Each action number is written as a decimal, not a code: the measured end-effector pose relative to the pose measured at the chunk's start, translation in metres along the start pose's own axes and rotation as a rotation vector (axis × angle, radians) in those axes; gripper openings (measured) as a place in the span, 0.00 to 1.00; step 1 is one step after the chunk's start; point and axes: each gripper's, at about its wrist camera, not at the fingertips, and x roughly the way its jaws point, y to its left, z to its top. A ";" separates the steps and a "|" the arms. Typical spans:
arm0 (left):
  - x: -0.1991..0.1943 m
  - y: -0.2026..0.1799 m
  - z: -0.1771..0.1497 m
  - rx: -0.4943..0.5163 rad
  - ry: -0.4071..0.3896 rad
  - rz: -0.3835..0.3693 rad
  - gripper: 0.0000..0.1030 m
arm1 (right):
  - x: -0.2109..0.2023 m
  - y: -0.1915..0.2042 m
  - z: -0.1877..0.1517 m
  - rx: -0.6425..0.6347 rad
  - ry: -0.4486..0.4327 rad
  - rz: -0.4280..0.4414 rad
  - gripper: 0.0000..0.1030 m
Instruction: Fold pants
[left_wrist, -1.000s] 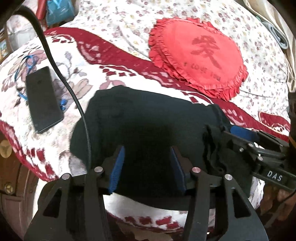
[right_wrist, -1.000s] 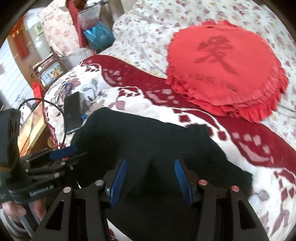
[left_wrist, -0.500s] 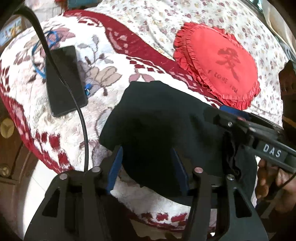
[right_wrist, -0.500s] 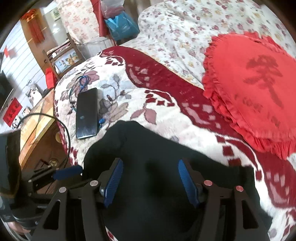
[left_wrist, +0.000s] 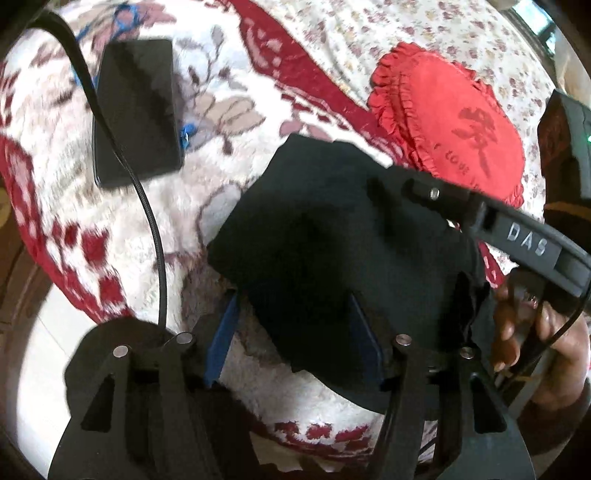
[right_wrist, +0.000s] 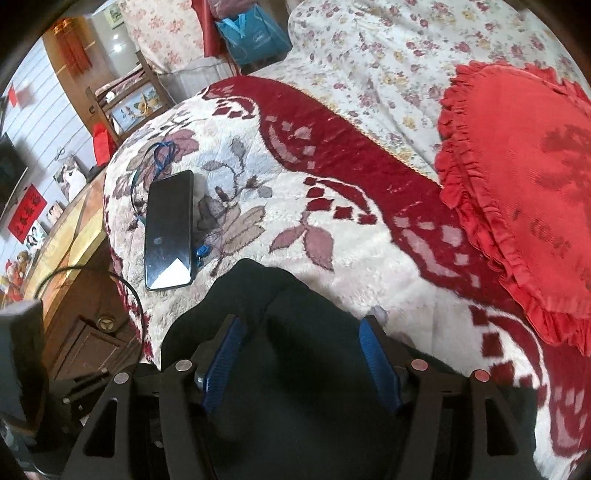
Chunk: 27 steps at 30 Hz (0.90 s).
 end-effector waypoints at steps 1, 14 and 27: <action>0.003 0.002 0.000 -0.016 0.010 -0.013 0.59 | 0.002 0.001 0.002 -0.002 0.002 0.001 0.62; 0.018 0.009 -0.003 -0.094 0.028 -0.114 0.88 | 0.056 0.011 0.027 -0.021 0.059 0.081 0.66; -0.055 -0.043 -0.015 0.131 -0.174 -0.141 0.29 | -0.042 -0.012 0.016 0.063 -0.173 0.245 0.28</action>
